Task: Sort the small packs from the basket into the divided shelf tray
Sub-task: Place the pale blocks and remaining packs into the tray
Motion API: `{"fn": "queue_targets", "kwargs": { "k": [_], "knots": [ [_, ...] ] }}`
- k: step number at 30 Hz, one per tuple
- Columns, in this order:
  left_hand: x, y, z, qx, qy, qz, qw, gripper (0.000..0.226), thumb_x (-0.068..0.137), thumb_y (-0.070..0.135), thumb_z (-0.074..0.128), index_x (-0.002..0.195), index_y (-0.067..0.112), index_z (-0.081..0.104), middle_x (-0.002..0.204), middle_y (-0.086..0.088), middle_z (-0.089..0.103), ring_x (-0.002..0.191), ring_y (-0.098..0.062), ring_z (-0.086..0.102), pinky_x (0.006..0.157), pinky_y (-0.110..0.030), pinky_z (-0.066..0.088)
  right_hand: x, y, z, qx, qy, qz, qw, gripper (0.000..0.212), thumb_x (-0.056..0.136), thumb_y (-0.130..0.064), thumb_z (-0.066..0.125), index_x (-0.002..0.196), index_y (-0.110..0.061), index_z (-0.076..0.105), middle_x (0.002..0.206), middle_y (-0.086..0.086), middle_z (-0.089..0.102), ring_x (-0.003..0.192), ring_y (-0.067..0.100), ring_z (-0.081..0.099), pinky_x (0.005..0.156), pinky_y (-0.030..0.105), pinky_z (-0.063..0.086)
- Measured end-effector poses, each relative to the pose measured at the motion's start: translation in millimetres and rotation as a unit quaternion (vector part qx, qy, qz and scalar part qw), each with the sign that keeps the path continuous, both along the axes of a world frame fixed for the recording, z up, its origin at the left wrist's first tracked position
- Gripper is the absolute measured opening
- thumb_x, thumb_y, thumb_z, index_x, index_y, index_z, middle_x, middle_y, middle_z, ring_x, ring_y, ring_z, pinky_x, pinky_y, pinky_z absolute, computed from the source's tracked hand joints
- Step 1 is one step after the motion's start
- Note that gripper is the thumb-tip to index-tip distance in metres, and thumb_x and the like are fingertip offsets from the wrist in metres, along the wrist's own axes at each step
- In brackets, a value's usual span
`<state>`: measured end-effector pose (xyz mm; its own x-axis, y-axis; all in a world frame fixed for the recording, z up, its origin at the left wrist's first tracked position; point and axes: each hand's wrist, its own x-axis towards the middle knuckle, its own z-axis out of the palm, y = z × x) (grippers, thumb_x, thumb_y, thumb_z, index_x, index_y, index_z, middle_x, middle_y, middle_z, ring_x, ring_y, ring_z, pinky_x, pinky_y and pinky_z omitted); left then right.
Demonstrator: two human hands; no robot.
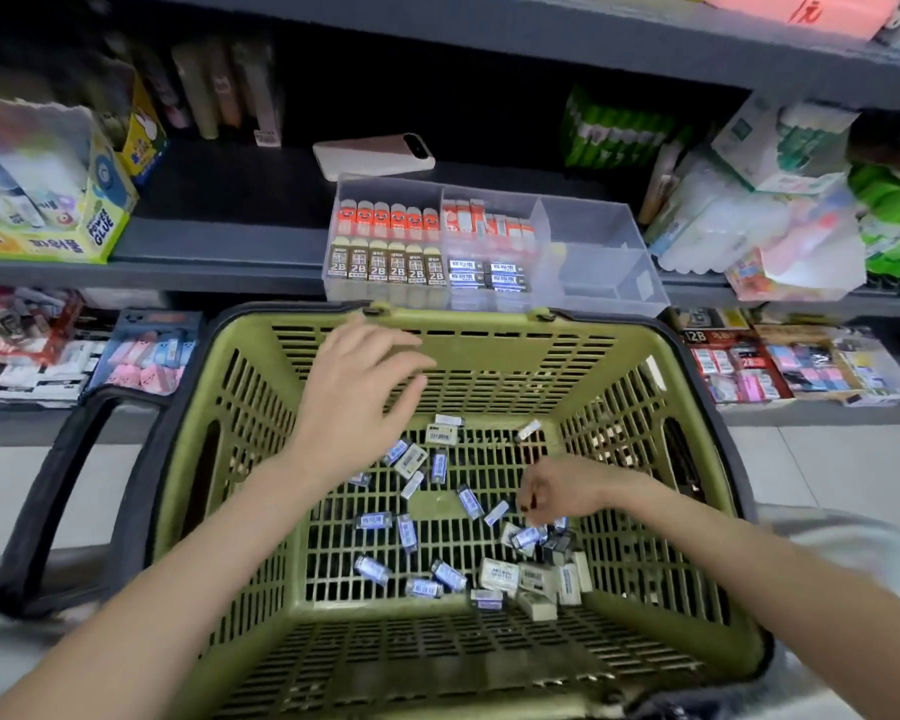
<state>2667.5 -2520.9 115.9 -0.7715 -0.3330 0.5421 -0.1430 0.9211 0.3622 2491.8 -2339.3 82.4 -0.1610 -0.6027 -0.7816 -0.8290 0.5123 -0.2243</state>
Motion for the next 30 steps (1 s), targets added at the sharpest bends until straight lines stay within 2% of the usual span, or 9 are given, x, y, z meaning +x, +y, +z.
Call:
{"fn": "queue_targets", "kwargs": {
  "k": [3, 7, 11, 15, 19, 22, 26, 28, 30],
  "knots": [
    [7.5, 23.5, -19.7, 0.071, -0.090, -0.055, 0.992, 0.014, 0.086, 0.019, 0.068, 0.098, 0.020, 0.074, 0.101, 0.001, 0.070, 0.097, -0.023, 0.061, 0.090, -0.042, 0.046, -0.8, 21.2, -29.9, 0.093, 0.048, 0.013, 0.994, 0.049, 0.083, -0.025, 0.069, 0.127, -0.008, 0.053, 0.125, 0.008, 0.056, 0.115, 0.024, 0.053, 0.088, 0.025, 0.039],
    [9.3, 51.8, -63.8, 0.138, -0.323, -0.150, 0.924, 0.026, 0.090, 0.038, 0.058, 0.113, 0.028, 0.066, 0.115, 0.007, 0.064, 0.111, -0.013, 0.050, 0.101, -0.034, 0.038, 1.4, 36.1, -51.8, 0.107, 0.077, -0.016, 0.991, 0.055, 0.076, -0.029, 0.074, 0.123, -0.008, 0.055, 0.121, 0.008, 0.059, 0.110, 0.024, 0.057, 0.093, 0.029, 0.046],
    [-4.4, 82.2, -105.2, 0.158, -0.462, -0.204, 0.849, 0.039, 0.089, 0.043, 0.061, 0.122, 0.022, 0.061, 0.118, -0.001, 0.061, 0.114, -0.018, 0.048, 0.099, -0.037, 0.040, 4.1, 39.8, -50.6, 0.111, 0.073, -0.051, 0.990, 0.043, 0.074, -0.029, 0.076, 0.108, -0.010, 0.058, 0.106, 0.006, 0.063, 0.083, 0.016, 0.061, 0.068, 0.024, 0.050],
    [-22.5, 112.4, -128.2, 0.277, -0.514, -0.187, 0.790, 0.056, 0.087, 0.049, 0.060, 0.130, 0.013, 0.054, 0.126, -0.007, 0.060, 0.111, -0.022, 0.056, 0.090, -0.032, 0.047, 12.7, 51.4, -55.9, 0.106, 0.118, -0.112, 0.981, 0.036, 0.088, -0.023, 0.064, 0.117, -0.005, 0.055, 0.097, 0.008, 0.066, 0.064, 0.012, 0.066, 0.040, 0.015, 0.045],
    [-34.4, 124.4, -139.7, 0.300, -0.542, -0.169, 0.767, 0.075, 0.082, 0.062, 0.058, 0.135, 0.009, 0.050, 0.133, -0.010, 0.055, 0.117, -0.024, 0.053, 0.092, -0.031, 0.045, 25.9, 60.9, -64.2, 0.106, 0.049, -0.263, 0.958, 0.049, 0.091, -0.016, 0.059, 0.133, -0.002, 0.040, 0.130, 0.019, 0.054, 0.085, 0.022, 0.070, 0.075, 0.030, 0.058],
    [-34.8, 143.8, -141.6, 0.285, -0.576, -0.185, 0.743, 0.086, 0.076, 0.075, 0.051, 0.138, 0.015, 0.044, 0.137, -0.009, 0.045, 0.123, -0.024, 0.039, 0.099, -0.033, 0.032, 24.8, 59.0, -64.7, 0.060, -0.053, -0.405, 0.911, 0.037, 0.088, -0.006, 0.060, 0.125, -0.006, 0.050, 0.131, 0.014, 0.053, 0.095, 0.019, 0.065, 0.078, 0.027, 0.057],
    [-34.3, 156.6, -146.1, 0.311, -0.522, -0.163, 0.777, 0.084, 0.075, 0.074, 0.055, 0.141, 0.025, 0.038, 0.142, -0.004, 0.041, 0.134, -0.025, 0.030, 0.109, -0.036, 0.022, 18.5, 51.2, -58.0, 0.045, -0.136, -0.514, 0.846, 0.032, 0.091, 0.005, 0.050, 0.122, -0.001, 0.053, 0.129, 0.014, 0.052, 0.097, 0.018, 0.065, 0.082, 0.026, 0.056],
    [-35.6, 148.9, -144.9, 0.303, -0.538, -0.158, 0.771, 0.086, 0.073, 0.073, 0.058, 0.140, 0.022, 0.041, 0.141, -0.006, 0.042, 0.131, -0.026, 0.032, 0.108, -0.038, 0.029, 14.1, 46.0, -58.6, 0.036, -0.139, -0.508, 0.849, 0.030, 0.092, 0.003, 0.048, 0.122, 0.004, 0.051, 0.120, 0.018, 0.056, 0.095, 0.020, 0.066, 0.082, 0.026, 0.056],
    [-34.0, 136.1, -144.9, 0.300, -0.542, -0.174, 0.765, 0.075, 0.074, 0.068, 0.063, 0.128, 0.017, 0.054, 0.130, -0.005, 0.050, 0.120, -0.023, 0.042, 0.101, -0.035, 0.040, 12.2, 39.5, -60.7, 0.046, -0.094, -0.416, 0.903, 0.030, 0.093, -0.002, 0.050, 0.123, 0.004, 0.053, 0.116, 0.017, 0.060, 0.096, 0.021, 0.066, 0.084, 0.029, 0.056]
  ]
}}
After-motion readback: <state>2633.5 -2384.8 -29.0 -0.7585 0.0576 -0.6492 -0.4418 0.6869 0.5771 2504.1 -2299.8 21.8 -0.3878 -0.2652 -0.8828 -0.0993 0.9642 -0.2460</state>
